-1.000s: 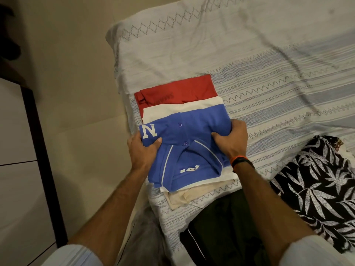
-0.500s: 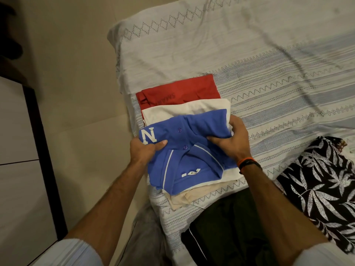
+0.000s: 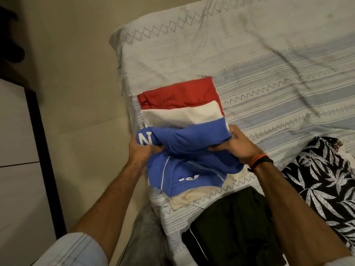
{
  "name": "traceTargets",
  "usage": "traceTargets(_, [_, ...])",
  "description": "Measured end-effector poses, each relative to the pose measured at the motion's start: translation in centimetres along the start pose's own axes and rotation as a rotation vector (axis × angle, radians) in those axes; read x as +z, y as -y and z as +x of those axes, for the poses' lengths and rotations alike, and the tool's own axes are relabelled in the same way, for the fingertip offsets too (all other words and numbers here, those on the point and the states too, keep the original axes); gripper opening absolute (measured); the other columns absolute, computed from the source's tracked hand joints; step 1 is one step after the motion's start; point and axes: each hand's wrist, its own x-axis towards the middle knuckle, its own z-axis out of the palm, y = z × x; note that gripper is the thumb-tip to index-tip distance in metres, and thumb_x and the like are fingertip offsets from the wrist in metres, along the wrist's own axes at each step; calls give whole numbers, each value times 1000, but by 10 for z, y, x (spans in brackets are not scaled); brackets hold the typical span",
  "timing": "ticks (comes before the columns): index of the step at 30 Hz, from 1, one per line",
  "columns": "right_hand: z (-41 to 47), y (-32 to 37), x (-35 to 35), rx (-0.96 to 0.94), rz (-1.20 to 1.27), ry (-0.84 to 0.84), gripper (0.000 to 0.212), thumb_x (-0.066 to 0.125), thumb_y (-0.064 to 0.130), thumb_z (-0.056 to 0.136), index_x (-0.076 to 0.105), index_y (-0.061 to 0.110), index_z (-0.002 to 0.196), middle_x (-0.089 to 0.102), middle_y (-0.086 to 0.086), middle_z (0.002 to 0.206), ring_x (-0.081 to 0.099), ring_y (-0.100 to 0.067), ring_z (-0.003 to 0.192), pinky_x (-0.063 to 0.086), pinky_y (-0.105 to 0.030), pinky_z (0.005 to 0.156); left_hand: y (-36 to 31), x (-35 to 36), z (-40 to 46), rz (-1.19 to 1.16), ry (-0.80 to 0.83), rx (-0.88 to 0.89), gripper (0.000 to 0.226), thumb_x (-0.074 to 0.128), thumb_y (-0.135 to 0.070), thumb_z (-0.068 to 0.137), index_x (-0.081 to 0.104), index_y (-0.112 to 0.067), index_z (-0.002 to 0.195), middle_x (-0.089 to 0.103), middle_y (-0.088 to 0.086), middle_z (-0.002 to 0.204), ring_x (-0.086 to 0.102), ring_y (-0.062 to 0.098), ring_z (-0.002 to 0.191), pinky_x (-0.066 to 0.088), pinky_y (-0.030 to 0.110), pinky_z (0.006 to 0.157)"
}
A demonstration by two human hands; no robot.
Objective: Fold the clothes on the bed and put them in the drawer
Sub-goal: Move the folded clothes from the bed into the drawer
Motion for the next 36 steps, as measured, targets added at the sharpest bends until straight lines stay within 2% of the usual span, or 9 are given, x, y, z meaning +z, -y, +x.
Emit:
traceTargets(4, [2,25,16,35,25,156,32,72,-9,69,70,-8,101,72,-22,106,68,-34,103,54,-44,92,3,-20,-6,-178,184,-29,50,72,10,41,70,-7,88,75,3,77,71,20,71,58,30,60])
traceTargets(7, [5,36,20,98,145,211,40,67,-21,66,73,10,91,77,0,90,72,-15,87,58,-26,78,2,-31,-6,-251,376,-38,67,93,-6,20,77,-10,85,75,6,86,72,19,79,59,29,67])
traceTargets(11, [5,33,26,159,298,236,44,63,-19,62,81,17,79,77,-2,89,73,-20,86,59,-33,77,1,-47,-9,-238,516,-144,77,101,-18,17,79,-11,90,75,9,96,72,21,90,59,30,74])
traceTargets(14, [1,27,27,173,397,206,47,67,-17,56,76,9,94,77,-7,92,73,-25,87,59,-33,70,-2,-54,-13,-194,563,-175,72,102,-21,20,81,-14,88,76,7,98,72,19,92,59,29,75])
traceTargets(17, [-6,21,24,171,483,176,58,84,-3,45,74,6,101,75,-12,100,72,-31,91,60,-35,70,-6,-55,-19,-168,546,-97,77,102,-28,27,77,-12,98,75,7,103,71,20,97,58,29,78])
traceTargets(19, [-7,17,20,179,505,100,46,74,-3,60,71,5,105,75,-12,100,72,-31,91,60,-36,69,-7,-52,-25,-164,494,-56,84,101,-32,35,70,-9,109,74,8,107,70,22,101,57,30,79])
traceTargets(23, [-4,23,13,209,389,-89,50,66,-10,71,63,-1,120,70,-20,116,69,-39,102,58,-47,82,-9,-41,-33,-152,369,-12,54,81,-19,71,65,-10,121,70,12,119,67,31,111,57,37,85])
traceTargets(33, [38,90,-25,141,313,-135,33,57,-15,83,69,6,106,76,-8,98,74,-26,88,60,-33,67,-86,-2,-10,-177,269,105,38,78,-18,75,68,-12,111,73,11,113,71,27,100,59,38,84])
traceTargets(36, [73,95,-34,151,252,-163,34,64,-10,80,69,4,111,74,-12,106,73,-29,93,61,-37,72,-101,7,20,-141,230,79,27,75,-15,84,68,-13,110,73,8,112,71,24,99,59,36,82])
